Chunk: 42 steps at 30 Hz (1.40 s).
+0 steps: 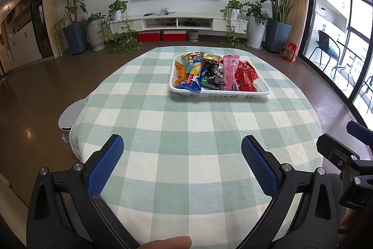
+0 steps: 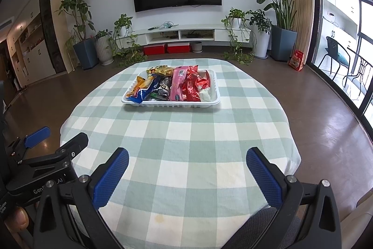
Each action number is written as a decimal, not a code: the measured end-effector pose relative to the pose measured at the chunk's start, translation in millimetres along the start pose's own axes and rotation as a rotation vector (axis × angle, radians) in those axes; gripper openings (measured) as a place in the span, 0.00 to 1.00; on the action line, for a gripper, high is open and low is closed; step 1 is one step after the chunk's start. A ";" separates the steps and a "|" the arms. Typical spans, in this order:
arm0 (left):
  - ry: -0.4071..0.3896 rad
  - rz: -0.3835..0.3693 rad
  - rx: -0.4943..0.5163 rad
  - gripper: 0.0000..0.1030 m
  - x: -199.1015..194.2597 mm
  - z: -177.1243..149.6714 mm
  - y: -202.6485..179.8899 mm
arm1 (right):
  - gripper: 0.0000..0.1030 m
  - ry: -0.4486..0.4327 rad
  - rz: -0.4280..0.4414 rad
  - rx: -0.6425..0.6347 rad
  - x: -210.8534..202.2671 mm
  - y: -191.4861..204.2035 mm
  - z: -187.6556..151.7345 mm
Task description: Organize snacks
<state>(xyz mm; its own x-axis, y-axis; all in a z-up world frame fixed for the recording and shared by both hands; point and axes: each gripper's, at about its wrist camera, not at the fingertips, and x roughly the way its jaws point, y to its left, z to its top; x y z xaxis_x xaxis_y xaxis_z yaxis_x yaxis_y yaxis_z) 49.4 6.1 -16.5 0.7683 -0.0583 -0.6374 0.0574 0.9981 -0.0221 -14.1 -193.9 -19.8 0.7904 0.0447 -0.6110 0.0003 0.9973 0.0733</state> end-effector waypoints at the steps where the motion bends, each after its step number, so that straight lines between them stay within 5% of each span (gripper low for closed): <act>1: -0.001 0.002 0.001 1.00 0.2 -0.6 -0.1 | 1.00 0.000 0.000 0.000 -0.3 -0.1 -0.1; 42: 0.007 0.007 -0.006 0.99 7.5 -15.4 3.0 | 1.00 0.019 -0.018 0.002 -20.6 -12.3 -14.9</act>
<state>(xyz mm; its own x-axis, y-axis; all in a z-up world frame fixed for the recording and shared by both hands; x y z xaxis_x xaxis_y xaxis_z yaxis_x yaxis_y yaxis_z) 45.5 8.9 -33.2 0.7642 -0.0515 -0.6429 0.0481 0.9986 -0.0227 -39.5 -206.2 -19.9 0.7782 0.0279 -0.6274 0.0158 0.9978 0.0640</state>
